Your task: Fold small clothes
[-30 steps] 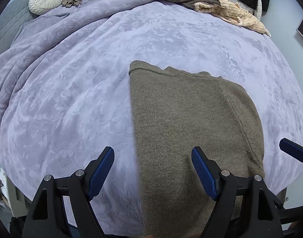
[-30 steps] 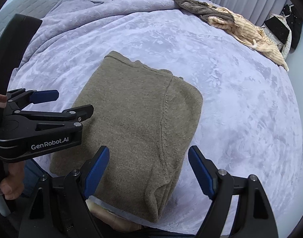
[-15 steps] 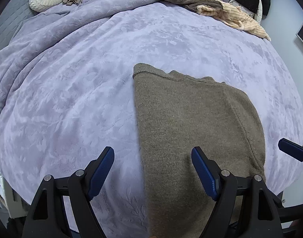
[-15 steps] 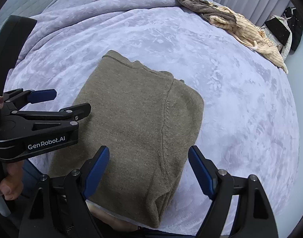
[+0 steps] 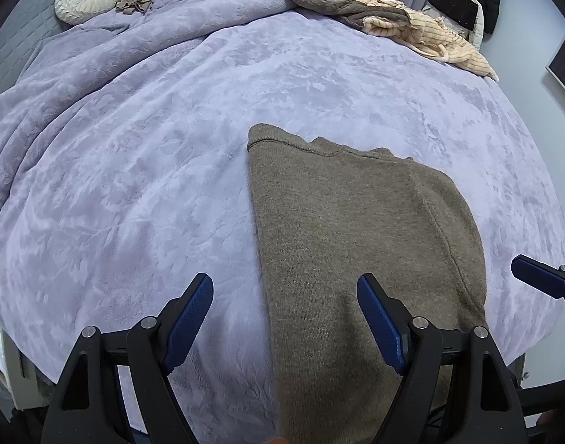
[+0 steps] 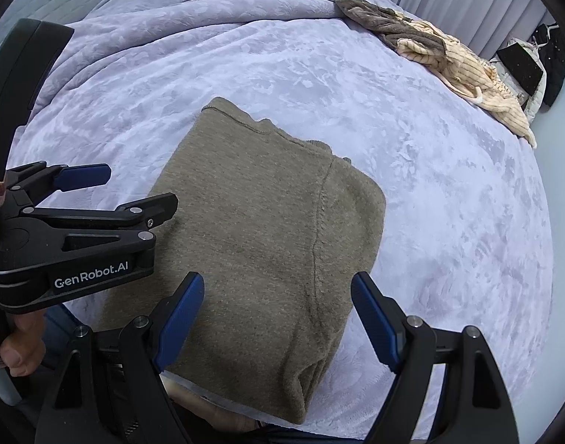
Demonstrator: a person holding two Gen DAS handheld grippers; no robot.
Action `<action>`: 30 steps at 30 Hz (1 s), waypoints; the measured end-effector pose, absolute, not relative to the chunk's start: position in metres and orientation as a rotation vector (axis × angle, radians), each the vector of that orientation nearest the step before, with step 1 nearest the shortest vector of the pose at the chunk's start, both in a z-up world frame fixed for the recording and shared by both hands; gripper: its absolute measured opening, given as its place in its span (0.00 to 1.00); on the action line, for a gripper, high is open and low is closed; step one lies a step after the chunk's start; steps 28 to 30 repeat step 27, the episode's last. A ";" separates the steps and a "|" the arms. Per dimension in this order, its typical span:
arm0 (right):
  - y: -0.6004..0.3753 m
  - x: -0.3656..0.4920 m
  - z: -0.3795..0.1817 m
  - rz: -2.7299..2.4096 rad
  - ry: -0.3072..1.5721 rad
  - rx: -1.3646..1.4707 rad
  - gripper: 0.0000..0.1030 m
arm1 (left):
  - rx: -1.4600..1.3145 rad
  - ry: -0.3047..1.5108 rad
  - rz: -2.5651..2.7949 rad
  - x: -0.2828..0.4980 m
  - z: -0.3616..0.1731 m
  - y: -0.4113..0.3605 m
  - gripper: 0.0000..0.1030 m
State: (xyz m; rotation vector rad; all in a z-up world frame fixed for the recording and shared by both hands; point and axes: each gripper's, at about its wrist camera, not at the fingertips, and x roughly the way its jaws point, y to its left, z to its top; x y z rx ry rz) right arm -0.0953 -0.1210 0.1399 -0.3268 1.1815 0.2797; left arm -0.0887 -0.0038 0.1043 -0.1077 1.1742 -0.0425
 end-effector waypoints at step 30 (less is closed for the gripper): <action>-0.149 -0.099 0.149 0.317 1.125 -0.249 0.82 | -0.091 1.197 -0.033 -0.096 0.111 -0.026 0.79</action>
